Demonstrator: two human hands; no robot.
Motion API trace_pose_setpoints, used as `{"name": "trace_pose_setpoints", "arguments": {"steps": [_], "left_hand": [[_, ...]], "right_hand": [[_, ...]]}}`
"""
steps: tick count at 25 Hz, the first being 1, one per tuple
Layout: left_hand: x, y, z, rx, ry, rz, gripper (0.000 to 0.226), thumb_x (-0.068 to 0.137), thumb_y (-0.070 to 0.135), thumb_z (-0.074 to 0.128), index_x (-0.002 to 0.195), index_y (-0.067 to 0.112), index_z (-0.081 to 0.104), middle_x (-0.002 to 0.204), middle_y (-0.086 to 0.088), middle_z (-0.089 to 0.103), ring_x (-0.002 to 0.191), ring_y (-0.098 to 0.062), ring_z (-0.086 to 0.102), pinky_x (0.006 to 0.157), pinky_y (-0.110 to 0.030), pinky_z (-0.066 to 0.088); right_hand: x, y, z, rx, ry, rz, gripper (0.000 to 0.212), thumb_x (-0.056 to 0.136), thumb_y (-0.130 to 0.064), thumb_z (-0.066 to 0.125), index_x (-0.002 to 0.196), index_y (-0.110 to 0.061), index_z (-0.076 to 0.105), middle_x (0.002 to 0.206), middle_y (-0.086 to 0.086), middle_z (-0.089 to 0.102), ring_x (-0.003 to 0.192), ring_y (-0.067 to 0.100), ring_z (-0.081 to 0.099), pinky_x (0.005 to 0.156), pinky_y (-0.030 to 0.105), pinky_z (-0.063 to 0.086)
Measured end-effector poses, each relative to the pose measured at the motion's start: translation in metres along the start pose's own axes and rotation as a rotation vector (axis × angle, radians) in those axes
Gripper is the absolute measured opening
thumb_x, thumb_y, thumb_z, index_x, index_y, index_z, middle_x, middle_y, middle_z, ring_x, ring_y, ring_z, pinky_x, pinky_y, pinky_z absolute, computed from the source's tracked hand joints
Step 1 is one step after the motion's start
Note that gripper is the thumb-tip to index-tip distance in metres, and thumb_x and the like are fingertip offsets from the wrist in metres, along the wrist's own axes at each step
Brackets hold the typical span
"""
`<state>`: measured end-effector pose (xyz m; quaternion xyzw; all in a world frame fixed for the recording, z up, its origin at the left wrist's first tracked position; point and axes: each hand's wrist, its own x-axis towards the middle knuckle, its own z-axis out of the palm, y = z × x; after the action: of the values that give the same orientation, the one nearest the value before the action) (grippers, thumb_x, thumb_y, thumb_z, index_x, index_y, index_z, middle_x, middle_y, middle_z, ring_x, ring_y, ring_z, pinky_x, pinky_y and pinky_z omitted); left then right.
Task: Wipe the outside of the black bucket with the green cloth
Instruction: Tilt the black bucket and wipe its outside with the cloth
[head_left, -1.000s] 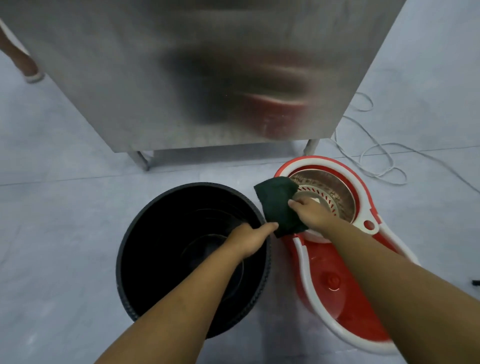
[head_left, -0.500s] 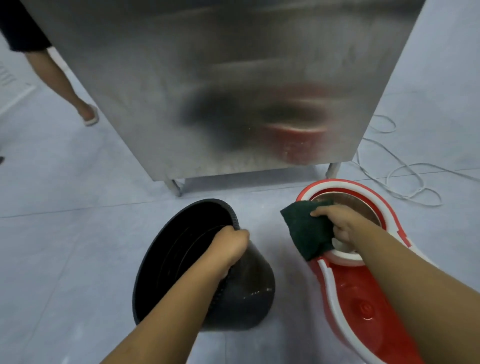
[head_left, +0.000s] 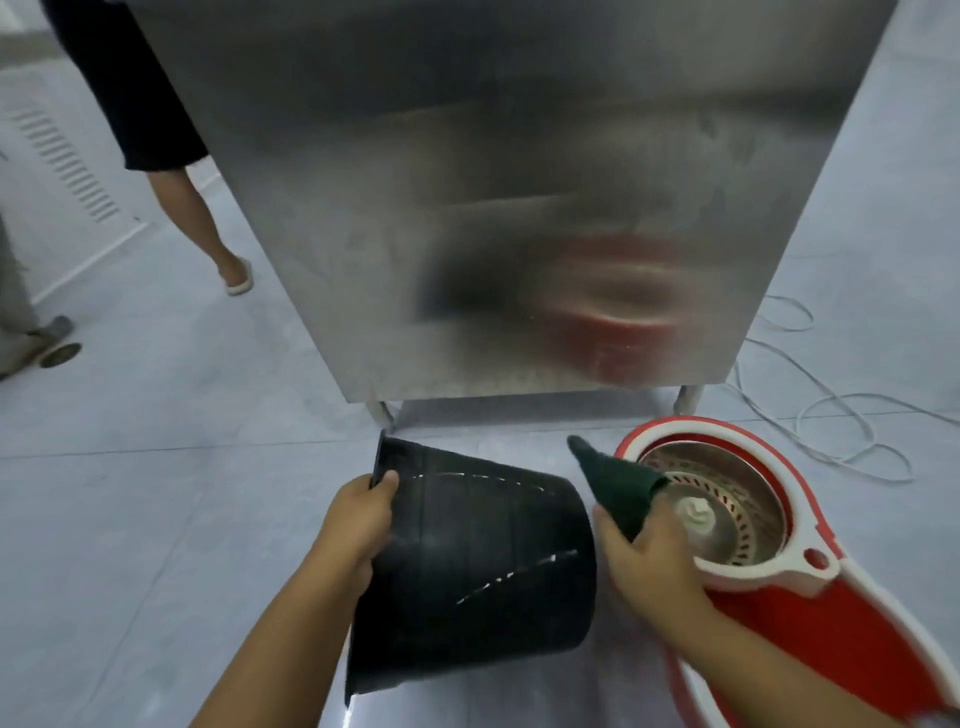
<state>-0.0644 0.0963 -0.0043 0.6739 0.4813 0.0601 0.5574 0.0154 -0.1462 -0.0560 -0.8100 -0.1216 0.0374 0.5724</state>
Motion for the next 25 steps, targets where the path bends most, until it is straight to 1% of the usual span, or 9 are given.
{"name": "trace_pose_setpoints", "arguments": {"steps": [3,5,7,8,10,14,17,22,25], "left_hand": [[-0.017,0.001,-0.008,-0.197,-0.007,-0.065,0.026,0.101,0.026,0.045,0.090,0.013,0.065,0.092,-0.013,0.071,0.088,-0.033,0.068,0.074,-0.039,0.055],[-0.023,-0.001,-0.011,-0.293,-0.005,-0.106,0.026,0.101,0.023,0.045,0.092,0.010,0.066,0.094,-0.016,0.072,0.088,-0.034,0.068,0.078,-0.042,0.055],[-0.025,-0.004,-0.013,-0.354,-0.009,-0.147,0.027,0.101,0.022,0.045,0.095,0.007,0.065,0.095,-0.018,0.072,0.087,-0.034,0.068,0.077,-0.042,0.055],[-0.026,-0.005,-0.014,-0.364,-0.019,-0.148,0.028,0.101,0.023,0.044,0.095,0.007,0.065,0.094,-0.018,0.072,0.087,-0.034,0.068,0.076,-0.041,0.055],[-0.026,-0.006,-0.013,-0.365,-0.038,-0.118,0.029,0.102,0.024,0.042,0.095,0.008,0.066,0.095,-0.016,0.073,0.088,-0.033,0.069,0.075,-0.040,0.055],[-0.029,-0.007,-0.006,-0.287,-0.037,-0.017,0.030,0.103,0.025,0.040,0.097,0.013,0.067,0.095,-0.012,0.074,0.088,-0.030,0.070,0.070,-0.036,0.056],[-0.035,-0.006,0.001,-0.234,-0.013,0.030,0.030,0.102,0.027,0.040,0.096,0.015,0.067,0.095,-0.010,0.074,0.089,-0.030,0.069,0.077,-0.041,0.058],[-0.032,-0.002,-0.012,-0.264,0.052,0.044,0.024,0.101,0.029,0.042,0.095,0.021,0.064,0.101,-0.010,0.071,0.096,-0.032,0.066,0.092,-0.051,0.053],[-0.026,0.000,-0.016,-0.292,0.059,0.038,0.025,0.101,0.027,0.043,0.105,0.014,0.064,0.101,-0.011,0.072,0.092,-0.031,0.068,0.081,-0.044,0.056]], "right_hand": [[-0.041,0.015,0.030,-0.174,-0.106,-0.312,0.064,0.085,-0.022,0.064,0.134,-0.050,0.034,0.144,-0.022,0.041,0.138,-0.002,0.030,0.114,0.015,0.018],[-0.056,0.032,0.052,-0.405,-0.199,-0.478,0.061,0.080,-0.031,0.054,0.135,-0.049,0.036,0.160,-0.016,0.016,0.149,0.007,0.005,0.118,0.027,0.005],[-0.068,0.035,0.074,-0.560,-0.260,-0.599,0.024,0.073,-0.036,0.051,0.095,-0.036,0.060,0.163,-0.008,0.007,0.150,0.019,0.001,0.116,0.040,0.010],[-0.072,0.031,0.082,-0.579,-0.249,-0.662,0.007,0.075,-0.033,0.052,0.078,-0.028,0.055,0.163,-0.004,0.010,0.150,0.024,0.005,0.115,0.044,0.013],[-0.073,0.019,0.089,-0.549,-0.222,-0.746,0.013,0.079,-0.030,0.054,0.073,-0.023,0.044,0.160,0.002,0.024,0.149,0.028,0.014,0.114,0.049,0.018],[-0.040,-0.010,0.081,-0.479,-0.168,-0.669,0.022,0.086,-0.032,0.052,0.102,-0.020,0.060,0.157,-0.005,0.032,0.148,0.015,0.018,0.118,0.042,0.012],[-0.011,-0.017,0.069,-0.407,-0.126,-0.454,0.054,0.094,-0.038,0.035,0.147,-0.027,0.035,0.155,-0.017,0.023,0.144,-0.010,0.002,0.120,0.026,-0.001],[-0.016,0.021,0.057,-0.383,-0.162,-0.371,0.066,0.093,-0.031,0.037,0.148,-0.047,0.004,0.162,-0.017,0.005,0.149,0.004,-0.003,0.120,0.033,-0.002],[-0.045,0.040,0.078,-0.526,-0.219,-0.512,0.043,0.083,-0.036,0.046,0.125,-0.031,0.047,0.164,-0.007,-0.001,0.150,0.023,0.001,0.116,0.044,0.006]]}}
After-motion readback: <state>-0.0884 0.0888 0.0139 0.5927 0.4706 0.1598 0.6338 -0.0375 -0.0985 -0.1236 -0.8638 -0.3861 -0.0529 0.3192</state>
